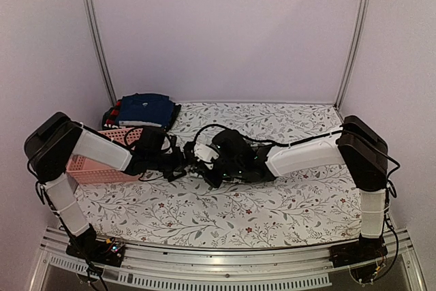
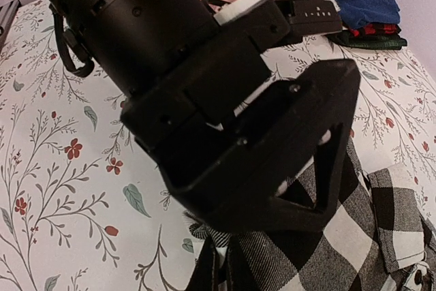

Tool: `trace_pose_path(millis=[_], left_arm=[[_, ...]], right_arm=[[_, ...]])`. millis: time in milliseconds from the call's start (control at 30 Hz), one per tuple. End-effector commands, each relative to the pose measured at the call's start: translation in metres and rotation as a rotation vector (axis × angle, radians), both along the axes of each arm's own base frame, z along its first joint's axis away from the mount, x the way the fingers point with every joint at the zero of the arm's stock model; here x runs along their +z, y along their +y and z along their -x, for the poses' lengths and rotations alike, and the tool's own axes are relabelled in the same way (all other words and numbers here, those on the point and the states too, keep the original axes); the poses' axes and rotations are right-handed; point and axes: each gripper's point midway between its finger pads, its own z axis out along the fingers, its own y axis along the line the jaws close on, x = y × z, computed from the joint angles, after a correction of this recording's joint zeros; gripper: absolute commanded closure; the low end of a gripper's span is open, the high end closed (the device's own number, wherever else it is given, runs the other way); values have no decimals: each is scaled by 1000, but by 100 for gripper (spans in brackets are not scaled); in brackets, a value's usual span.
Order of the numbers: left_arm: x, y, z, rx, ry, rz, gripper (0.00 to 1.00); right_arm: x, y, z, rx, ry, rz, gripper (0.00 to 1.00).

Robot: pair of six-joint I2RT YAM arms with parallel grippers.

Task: Fold and stack the mixed laundry pile
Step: Pass from the right arm to the left, then place the square-folded shirt at the corner of the board.

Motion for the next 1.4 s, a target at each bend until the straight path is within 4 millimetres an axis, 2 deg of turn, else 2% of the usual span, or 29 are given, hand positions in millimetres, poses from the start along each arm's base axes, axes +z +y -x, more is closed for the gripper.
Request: trace_pose_path(millis=[0,100,200,300,367,467,500,633,700,733,800,967,1100,1233,1367], left_arm=[[2,-31,-3,-47,5,72,1],[-1,-37,-1,-60,20,120,12],[4,-43,-2,-82,1,165,24],[16,-54,-3,-155,-49,227,48],[21,-54,-7,-175,-81,244,72],[24,-48,-14,-178,-115,199,95],[24,-44,-18,-176,-125,170,100],[35,-30,-43,-182,-207,-64,100],[41,-21,-57,-205,-231,-219,100],[52,-18,-68,-211,-260,-279,100],[58,-7,-80,-248,-294,-404,100],[82,18,-117,-289,-322,-568,100],[104,38,-147,-301,-371,-682,100],[128,69,-185,-270,-400,-836,100],[145,87,-207,-285,-424,-899,100]], right_arm=[[28,3,-2,2,-31,-70,100],[30,4,0,14,-33,-73,100],[28,4,2,23,-27,-70,100],[25,3,8,47,-18,-76,100],[26,2,10,57,-18,-78,100],[26,-3,12,52,-19,-77,98],[25,-6,13,46,-16,-77,95],[28,-20,17,17,-6,-85,77],[29,-27,18,3,5,-93,61],[34,-32,17,-8,5,-105,52],[38,-41,17,-30,17,-124,43],[54,-63,12,-81,34,-173,36],[53,-79,8,-123,43,-176,35],[52,-89,9,-143,50,-179,34],[52,-95,9,-152,54,-182,34]])
